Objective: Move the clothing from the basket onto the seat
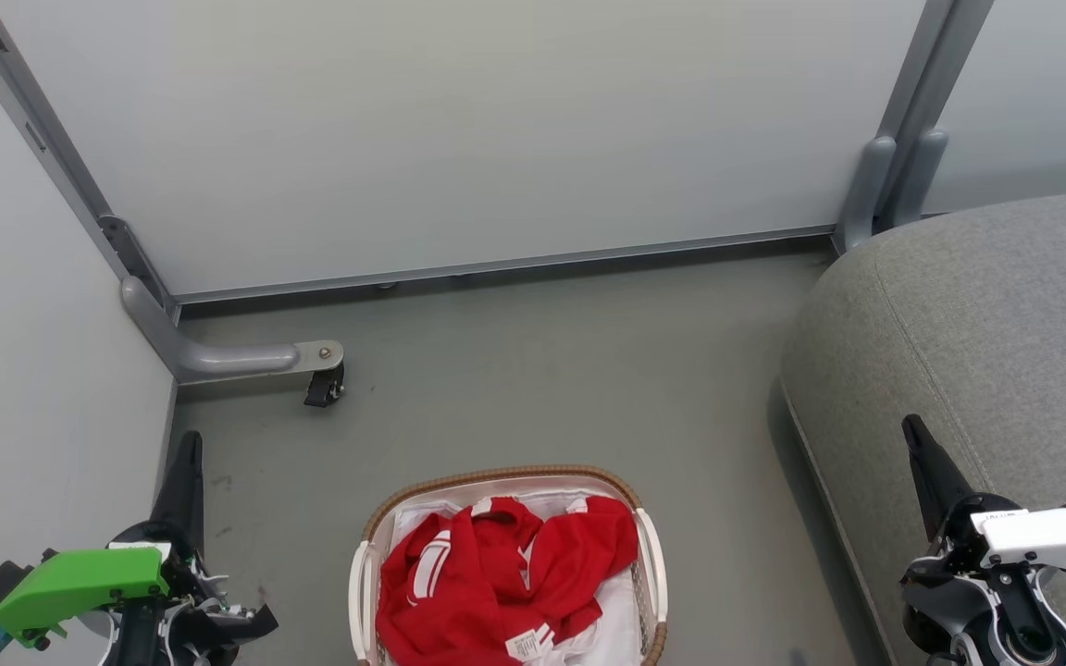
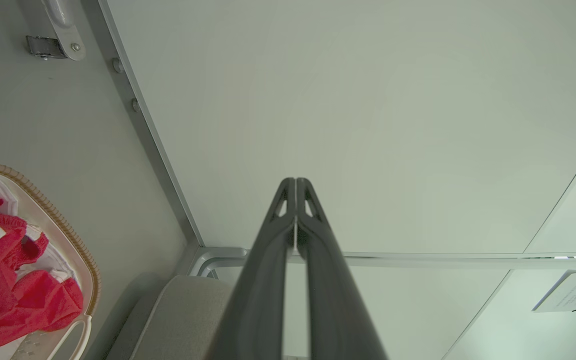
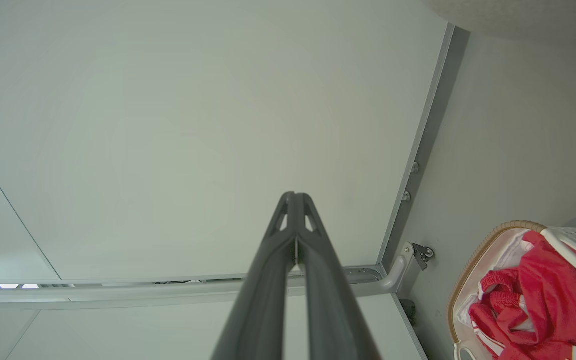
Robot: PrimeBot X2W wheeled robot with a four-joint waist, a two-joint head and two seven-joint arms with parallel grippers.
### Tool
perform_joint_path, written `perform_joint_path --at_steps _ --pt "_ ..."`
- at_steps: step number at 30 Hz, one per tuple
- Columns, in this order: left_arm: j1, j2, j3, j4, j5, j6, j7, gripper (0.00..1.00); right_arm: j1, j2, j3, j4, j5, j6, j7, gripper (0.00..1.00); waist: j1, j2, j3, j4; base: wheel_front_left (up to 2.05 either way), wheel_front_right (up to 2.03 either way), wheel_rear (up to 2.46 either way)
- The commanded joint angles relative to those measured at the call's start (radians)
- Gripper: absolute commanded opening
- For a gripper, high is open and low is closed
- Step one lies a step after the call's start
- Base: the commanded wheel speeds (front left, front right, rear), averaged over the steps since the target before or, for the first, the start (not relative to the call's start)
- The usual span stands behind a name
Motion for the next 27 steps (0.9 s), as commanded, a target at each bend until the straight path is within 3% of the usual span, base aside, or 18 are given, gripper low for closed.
perform_joint_path --at_steps 1,27 --pt "-0.01 0.005 0.001 -0.002 -0.003 -0.004 0.002 0.0 -0.008 -0.006 -0.002 -0.004 0.003 0.0 0.003 0.0 0.0 0.0 0.0 0.0 0.0 0.0 0.0" --pt "-0.01 0.005 0.001 -0.002 -0.003 -0.004 0.002 0.0 -0.008 -0.006 -0.002 -0.004 0.004 0.0 0.003 0.0 0.0 0.0 0.0 0.0 0.0 0.0 0.0"
